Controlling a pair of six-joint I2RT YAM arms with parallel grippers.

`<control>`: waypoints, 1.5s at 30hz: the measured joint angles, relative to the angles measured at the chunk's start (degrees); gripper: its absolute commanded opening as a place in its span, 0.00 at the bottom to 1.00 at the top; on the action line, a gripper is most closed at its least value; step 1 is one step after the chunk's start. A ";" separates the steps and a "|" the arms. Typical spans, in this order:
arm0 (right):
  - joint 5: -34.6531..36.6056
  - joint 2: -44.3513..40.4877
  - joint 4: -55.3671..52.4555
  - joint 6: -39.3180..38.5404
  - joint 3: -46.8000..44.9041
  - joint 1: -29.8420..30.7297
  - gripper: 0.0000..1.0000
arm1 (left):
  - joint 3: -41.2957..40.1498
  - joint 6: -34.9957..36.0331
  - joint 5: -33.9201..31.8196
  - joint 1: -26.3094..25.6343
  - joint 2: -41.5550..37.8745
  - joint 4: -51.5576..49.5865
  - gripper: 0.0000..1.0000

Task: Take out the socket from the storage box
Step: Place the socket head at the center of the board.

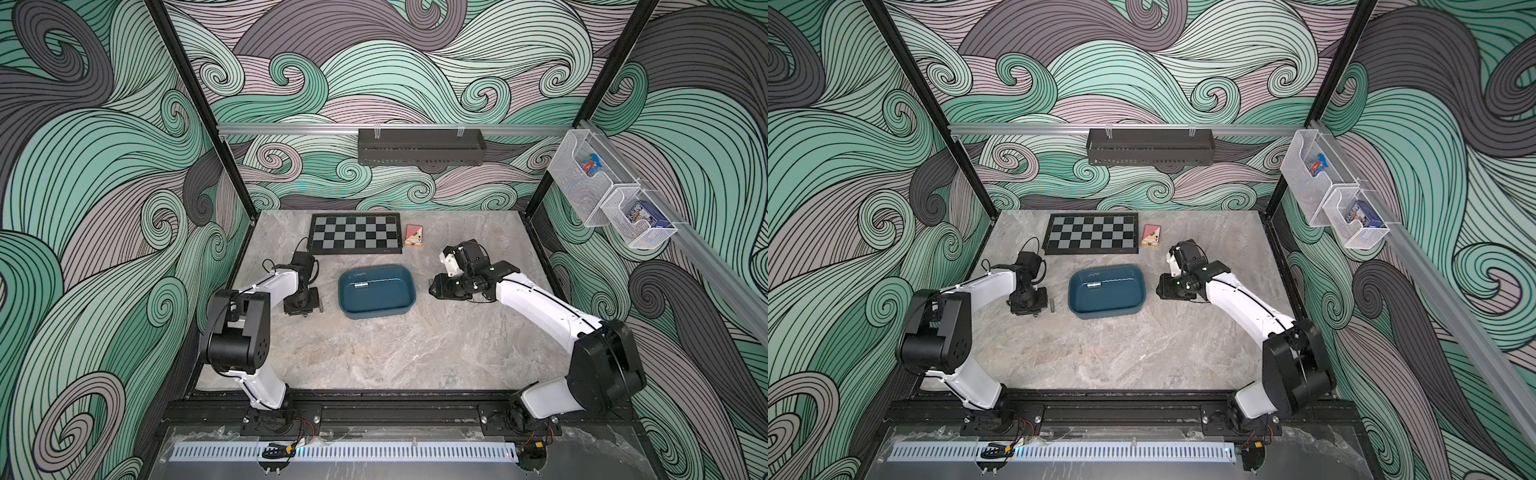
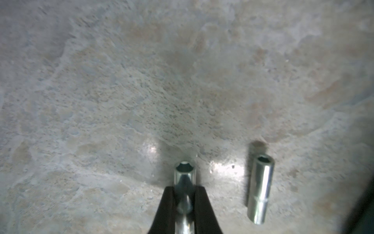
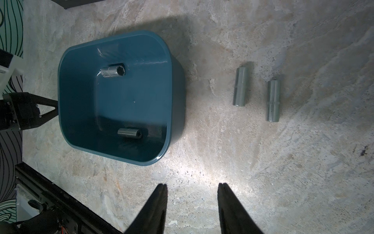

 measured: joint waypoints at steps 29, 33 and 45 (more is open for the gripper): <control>-0.07 -0.09 0.07 0.00 -0.11 -0.17 0.47 | 2.89 -0.63 0.17 0.00 2.71 -0.26 0.32; -0.07 -0.09 0.07 0.00 -0.11 -0.17 0.47 | 2.89 -0.63 0.42 -0.02 2.62 -0.61 0.33; -0.09 -0.42 0.04 0.09 -0.11 -0.17 0.47 | 2.89 -0.44 0.48 -0.07 -6.56 -3.39 0.34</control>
